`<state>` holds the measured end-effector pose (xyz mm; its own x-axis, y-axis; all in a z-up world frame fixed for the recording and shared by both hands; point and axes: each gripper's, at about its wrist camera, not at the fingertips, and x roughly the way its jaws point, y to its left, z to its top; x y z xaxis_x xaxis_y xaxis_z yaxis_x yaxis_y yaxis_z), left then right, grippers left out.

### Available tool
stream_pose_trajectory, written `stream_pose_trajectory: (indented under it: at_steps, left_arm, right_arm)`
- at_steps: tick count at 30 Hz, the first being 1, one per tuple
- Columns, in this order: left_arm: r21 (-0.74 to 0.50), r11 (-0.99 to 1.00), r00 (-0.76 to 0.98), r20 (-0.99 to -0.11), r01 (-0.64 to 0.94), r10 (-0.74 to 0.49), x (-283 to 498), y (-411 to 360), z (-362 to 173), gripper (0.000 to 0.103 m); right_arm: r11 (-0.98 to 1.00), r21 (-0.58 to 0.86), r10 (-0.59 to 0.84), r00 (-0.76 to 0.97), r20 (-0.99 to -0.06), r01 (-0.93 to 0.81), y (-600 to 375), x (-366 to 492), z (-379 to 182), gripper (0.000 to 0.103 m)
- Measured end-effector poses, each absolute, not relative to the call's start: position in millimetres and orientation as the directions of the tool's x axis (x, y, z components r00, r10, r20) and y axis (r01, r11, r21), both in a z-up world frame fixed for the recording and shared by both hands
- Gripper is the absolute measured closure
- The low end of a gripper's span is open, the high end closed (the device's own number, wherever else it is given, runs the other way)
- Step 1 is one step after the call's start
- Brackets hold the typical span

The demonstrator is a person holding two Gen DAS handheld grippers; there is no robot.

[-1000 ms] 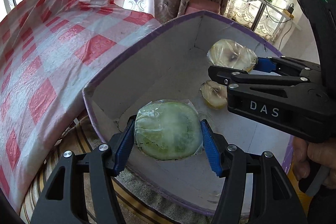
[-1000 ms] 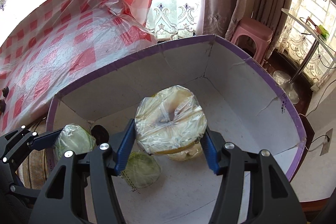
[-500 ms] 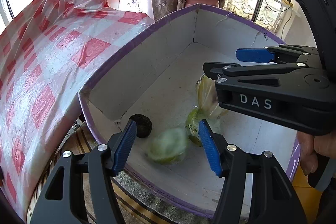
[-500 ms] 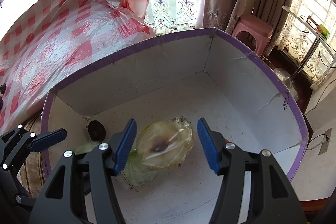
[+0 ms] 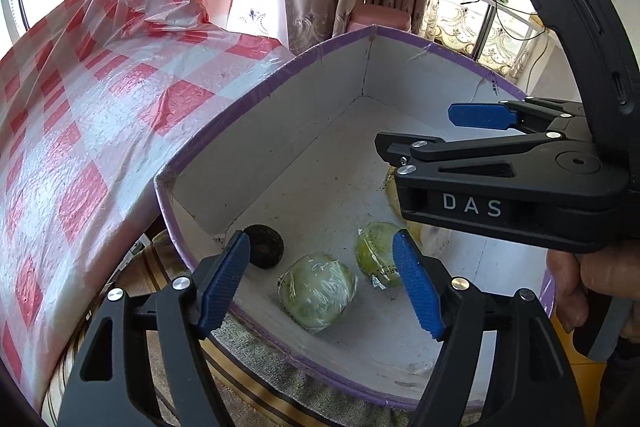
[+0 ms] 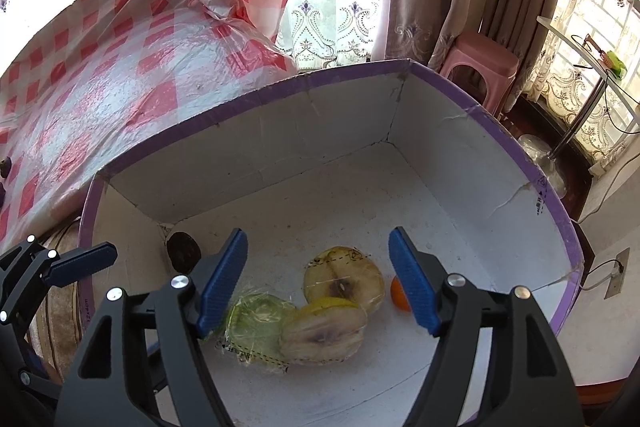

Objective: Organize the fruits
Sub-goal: 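Move both grippers back from the box toward the remaining fruits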

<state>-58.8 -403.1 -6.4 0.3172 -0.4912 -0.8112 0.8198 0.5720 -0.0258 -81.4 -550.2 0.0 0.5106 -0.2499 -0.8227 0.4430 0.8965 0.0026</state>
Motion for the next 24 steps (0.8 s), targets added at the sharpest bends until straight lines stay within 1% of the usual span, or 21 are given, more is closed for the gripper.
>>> stream_pose_trajectory:
  at_steps: [1, 15, 24]
  left_arm:
    - [-0.033, 0.573, 0.316, -0.807, 0.819, -0.499, -58.4, -401.5, -4.7, 0.031]
    - [-0.168, 0.629, 0.321, -0.744, 0.759, -0.586, -37.2, -356.8, 17.5, 0.030]
    - [-0.201, 0.675, 0.371, -0.707, 0.710, -0.602, -26.5, -311.8, 33.2, 0.030]
  right_arm:
    - [0.896, 0.000, -0.254, 0.512, -0.821, 0.444, -549.8, -81.2, 0.6, 0.025]
    - [0.915, -0.005, -0.248, 0.554, -0.795, 0.403, -528.7, -78.9, 18.9, 0.023]
    - [0.943, -0.005, -0.209, 0.582, -0.786, 0.333, -494.4, -64.6, 30.0, 0.023]
